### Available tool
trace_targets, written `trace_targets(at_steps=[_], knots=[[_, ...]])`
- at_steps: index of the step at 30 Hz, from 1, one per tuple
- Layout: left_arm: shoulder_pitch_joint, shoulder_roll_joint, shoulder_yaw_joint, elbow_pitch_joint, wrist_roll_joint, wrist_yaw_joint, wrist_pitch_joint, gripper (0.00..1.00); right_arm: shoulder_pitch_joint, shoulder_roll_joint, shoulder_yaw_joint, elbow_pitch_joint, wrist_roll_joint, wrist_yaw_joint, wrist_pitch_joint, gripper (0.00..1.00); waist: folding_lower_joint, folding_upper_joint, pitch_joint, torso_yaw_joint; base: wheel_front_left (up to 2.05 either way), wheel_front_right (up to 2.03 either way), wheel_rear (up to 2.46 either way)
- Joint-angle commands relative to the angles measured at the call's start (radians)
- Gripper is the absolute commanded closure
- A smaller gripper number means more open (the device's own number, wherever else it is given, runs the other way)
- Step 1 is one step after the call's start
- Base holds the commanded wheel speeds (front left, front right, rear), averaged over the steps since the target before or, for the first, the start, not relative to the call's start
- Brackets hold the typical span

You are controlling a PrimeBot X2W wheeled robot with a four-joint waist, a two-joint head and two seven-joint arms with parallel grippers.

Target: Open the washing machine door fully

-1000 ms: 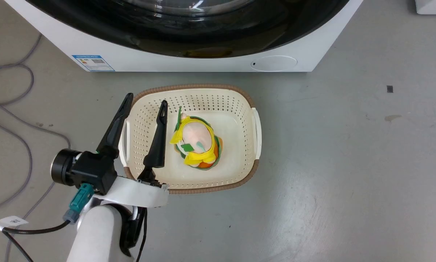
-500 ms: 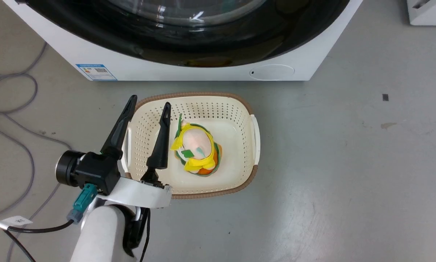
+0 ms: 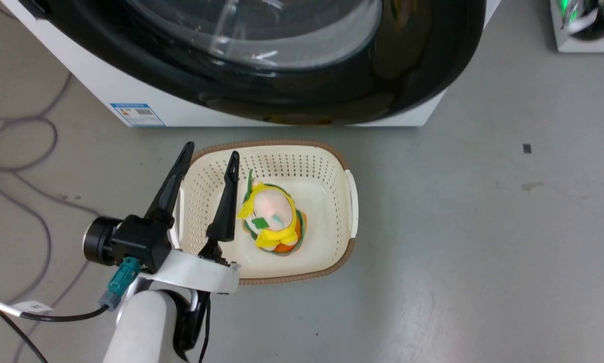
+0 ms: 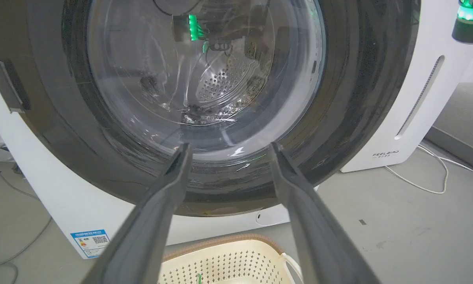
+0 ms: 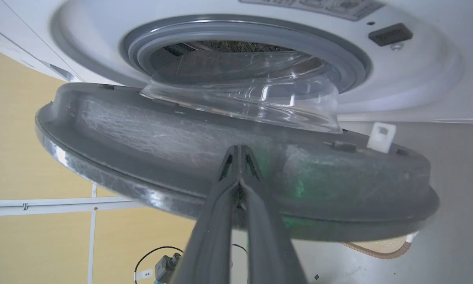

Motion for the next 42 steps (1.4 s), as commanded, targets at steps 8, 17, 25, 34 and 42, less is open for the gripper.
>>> trace_targets(at_steps=[8, 17, 25, 34, 42], knots=[[0.060, -0.005, 0.004, 0.031, 0.009, -0.003, -0.006, 0.00, 0.165, -0.056, 0.006, -0.161, 0.029, 0.001, -0.023, 1.00, 0.0000, 0.0000, -0.099, 0.007, 0.00, 0.00, 0.00], [0.116, -0.004, 0.000, 0.060, 0.018, -0.003, -0.006, 0.00, 0.334, -0.147, 0.007, -0.408, 0.061, 0.001, -0.089, 1.00, 0.0000, 0.0000, -0.188, 0.016, 0.00, 0.00, 0.00], [0.157, -0.001, -0.003, 0.073, 0.023, -0.003, -0.006, 0.00, 0.465, -0.218, 0.008, -0.623, 0.050, 0.001, -0.144, 1.00, 0.0000, 0.0000, -0.236, 0.023, 0.00, 0.00, 0.00], [0.179, -0.001, -0.008, 0.086, 0.026, -0.001, -0.006, 0.00, 0.544, -0.230, 0.008, -0.796, 0.036, 0.001, -0.194, 1.00, 0.0000, 0.0000, -0.255, 0.030, 0.00, 0.00, 0.00], [0.189, -0.002, -0.005, 0.104, 0.020, 0.005, -0.006, 0.00, 0.597, -0.216, 0.008, -0.890, 0.027, 0.001, -0.258, 1.00, 0.0000, 0.0000, -0.277, 0.037, 0.00, 0.00, 0.00]])
